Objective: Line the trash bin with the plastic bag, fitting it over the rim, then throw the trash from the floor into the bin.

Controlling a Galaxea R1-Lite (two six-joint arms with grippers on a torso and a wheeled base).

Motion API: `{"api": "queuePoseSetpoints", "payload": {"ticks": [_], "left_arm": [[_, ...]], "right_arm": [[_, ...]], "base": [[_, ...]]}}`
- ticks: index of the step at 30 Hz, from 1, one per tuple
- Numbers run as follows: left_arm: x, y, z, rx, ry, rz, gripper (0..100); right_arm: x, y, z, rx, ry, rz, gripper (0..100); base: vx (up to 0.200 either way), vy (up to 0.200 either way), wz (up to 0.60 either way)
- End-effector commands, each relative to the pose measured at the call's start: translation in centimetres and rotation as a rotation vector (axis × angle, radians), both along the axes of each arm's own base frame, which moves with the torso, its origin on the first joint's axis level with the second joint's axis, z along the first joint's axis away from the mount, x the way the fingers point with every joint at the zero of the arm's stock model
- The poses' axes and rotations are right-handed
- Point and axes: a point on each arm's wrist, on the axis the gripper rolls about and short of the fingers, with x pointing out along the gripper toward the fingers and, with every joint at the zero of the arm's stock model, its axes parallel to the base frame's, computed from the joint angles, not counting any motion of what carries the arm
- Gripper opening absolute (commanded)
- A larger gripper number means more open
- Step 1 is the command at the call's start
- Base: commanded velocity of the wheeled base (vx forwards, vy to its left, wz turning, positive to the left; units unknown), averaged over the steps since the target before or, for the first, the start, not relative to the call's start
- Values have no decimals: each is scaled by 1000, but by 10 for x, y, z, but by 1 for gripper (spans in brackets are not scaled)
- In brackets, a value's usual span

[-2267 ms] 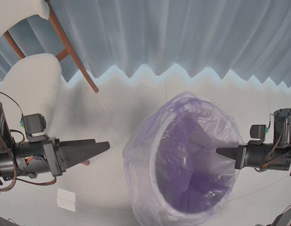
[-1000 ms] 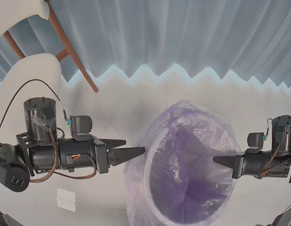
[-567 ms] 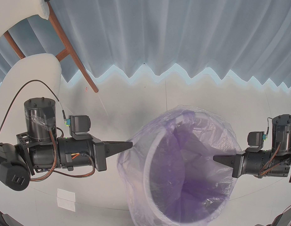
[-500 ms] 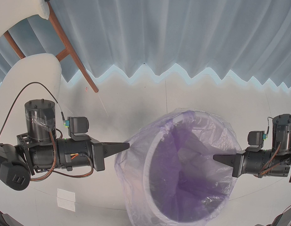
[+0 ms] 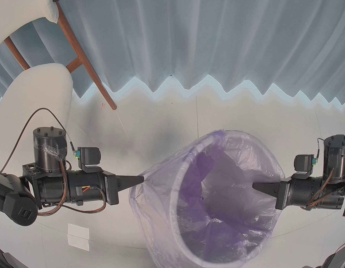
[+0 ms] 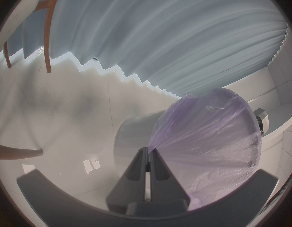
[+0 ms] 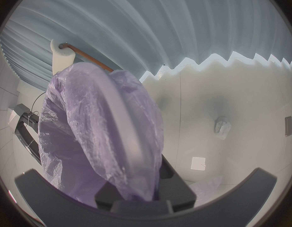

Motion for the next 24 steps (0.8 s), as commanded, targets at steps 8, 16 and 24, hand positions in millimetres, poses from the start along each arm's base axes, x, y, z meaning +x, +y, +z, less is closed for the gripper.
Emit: {"api": "queuePoseSetpoints", "payload": {"ticks": [8,16,24], "left_arm": [[-3,4,0,-2,-1,11,100],[-32,36,33,-126,-116,171,100],[-56,20,46,-152,-143,79,100]], "right_arm": [[0,0,1,0,-3,-1,0],[27,-6,-13,-112,26,-226,0],[56,-6,3,-196,21,-370,0]], "base": [[0,0,0],[0,0,0],[0,0,0]]}}
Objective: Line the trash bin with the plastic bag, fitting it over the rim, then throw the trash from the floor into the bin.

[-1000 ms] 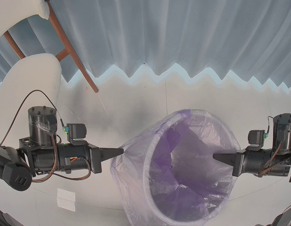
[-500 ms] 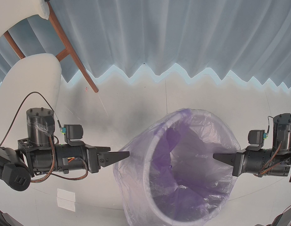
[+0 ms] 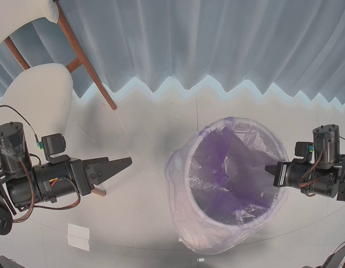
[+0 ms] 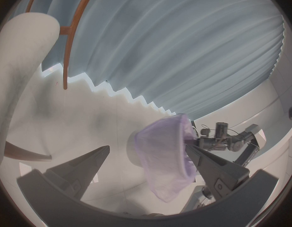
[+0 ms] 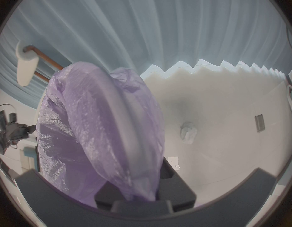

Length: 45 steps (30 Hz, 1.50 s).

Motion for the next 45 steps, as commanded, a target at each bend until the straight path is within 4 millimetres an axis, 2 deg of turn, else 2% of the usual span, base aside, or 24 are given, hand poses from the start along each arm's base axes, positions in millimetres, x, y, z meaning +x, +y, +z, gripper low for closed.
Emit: {"api": "queuePoseSetpoints", "payload": {"ticks": [1,6,9,13,17,27,33,41,42,45], "left_arm": [[-23,-11,8,-11,-16,-87,100],[-19,-34,-9,108,107,-122,100],[-8,-58,-20,214,158,-73,100],[5,-92,-25,267,159,-50,100],[17,-114,-38,307,181,-54,100],[31,-146,-48,379,200,-23,100],[42,-155,-56,422,229,28,100],[45,-164,-70,436,266,37,100],[46,-164,-71,440,269,45,0],[50,-166,-72,440,263,72,0]], "right_arm": [[21,5,5,-56,34,-61,0],[24,9,5,-153,24,-84,0],[25,12,3,-195,19,-80,0],[25,22,2,-227,11,-71,0],[20,31,1,-231,8,-34,0],[18,34,-5,-243,24,-20,0],[16,37,-5,-245,24,-5,0],[16,38,-5,-241,20,-4,0],[16,38,-4,-240,17,-4,0],[16,37,-4,-240,16,-3,0]], "base": [[0,0,0],[0,0,0],[0,0,0],[0,0,0],[0,0,0],[0,0,0],[0,0,0],[0,0,0],[0,0,0],[0,0,0]]}}
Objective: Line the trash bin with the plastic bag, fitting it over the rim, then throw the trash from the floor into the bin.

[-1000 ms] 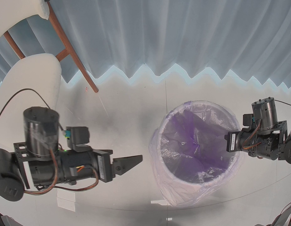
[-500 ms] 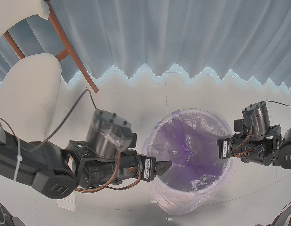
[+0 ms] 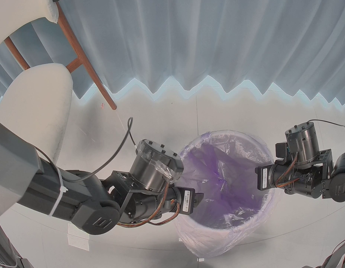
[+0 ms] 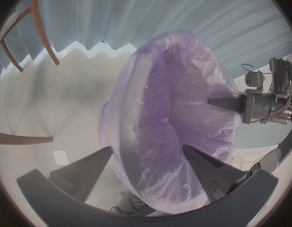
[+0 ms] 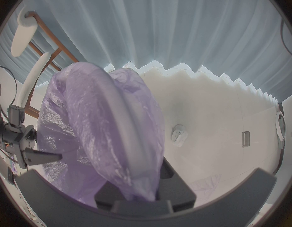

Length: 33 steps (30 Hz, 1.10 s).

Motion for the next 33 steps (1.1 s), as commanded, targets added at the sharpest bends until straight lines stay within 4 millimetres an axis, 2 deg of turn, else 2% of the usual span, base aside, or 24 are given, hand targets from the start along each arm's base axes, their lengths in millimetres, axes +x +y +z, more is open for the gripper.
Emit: {"api": "queuePoseSetpoints", "payload": {"ticks": [1,11,12,20,27,33], "left_arm": [[6,-4,-6,12,4,18,0],[4,-3,-1,-6,3,28,0],[3,-3,-1,-7,2,27,0],[2,4,1,-10,7,43,0],[6,16,-6,12,26,76,0],[8,26,-7,18,30,94,0]], "right_arm": [[-1,0,1,1,-2,3,0],[-1,2,3,-13,-20,28,0],[-2,2,3,-13,-19,27,100],[-11,-4,11,10,-45,23,100],[-33,-21,1,-5,-17,13,100],[-39,-27,6,10,-36,8,100]], "base": [[0,0,0],[0,0,0],[0,0,0],[0,0,0],[0,0,0],[0,0,0]]}}
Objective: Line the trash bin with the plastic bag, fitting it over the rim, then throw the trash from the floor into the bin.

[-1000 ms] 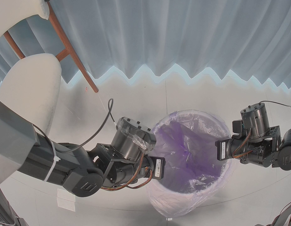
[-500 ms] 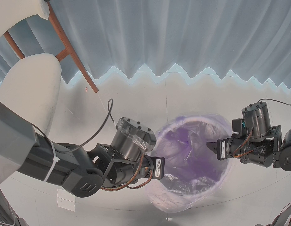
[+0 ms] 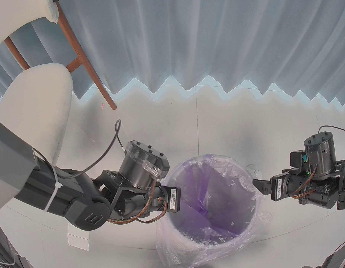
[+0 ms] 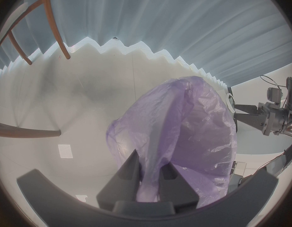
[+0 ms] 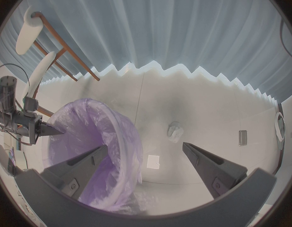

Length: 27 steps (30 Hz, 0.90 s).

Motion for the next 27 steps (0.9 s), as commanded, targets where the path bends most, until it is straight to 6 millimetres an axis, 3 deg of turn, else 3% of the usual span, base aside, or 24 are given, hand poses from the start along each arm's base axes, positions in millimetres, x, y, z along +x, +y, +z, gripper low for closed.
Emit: {"api": "queuePoseSetpoints", "payload": {"ticks": [1,8,12,18,22,27], "left_arm": [[-1,13,3,-7,-1,10,0],[-11,38,14,-137,-20,-52,0],[-12,76,12,-271,-164,-164,0],[-33,102,8,-353,-303,-321,0],[-43,109,-1,-343,-312,-324,0],[-42,108,-2,-335,-320,-308,0]], "right_arm": [[-3,-9,16,46,-58,-26,100],[-2,-15,42,334,-73,-66,100],[-16,-19,49,523,-52,-27,100],[-39,-24,51,608,-55,124,100],[-51,-28,48,634,-65,163,100],[-60,-33,46,656,-77,214,100]], "base": [[0,0,0],[0,0,0],[0,0,0],[0,0,0],[0,0,0],[0,0,0]]}}
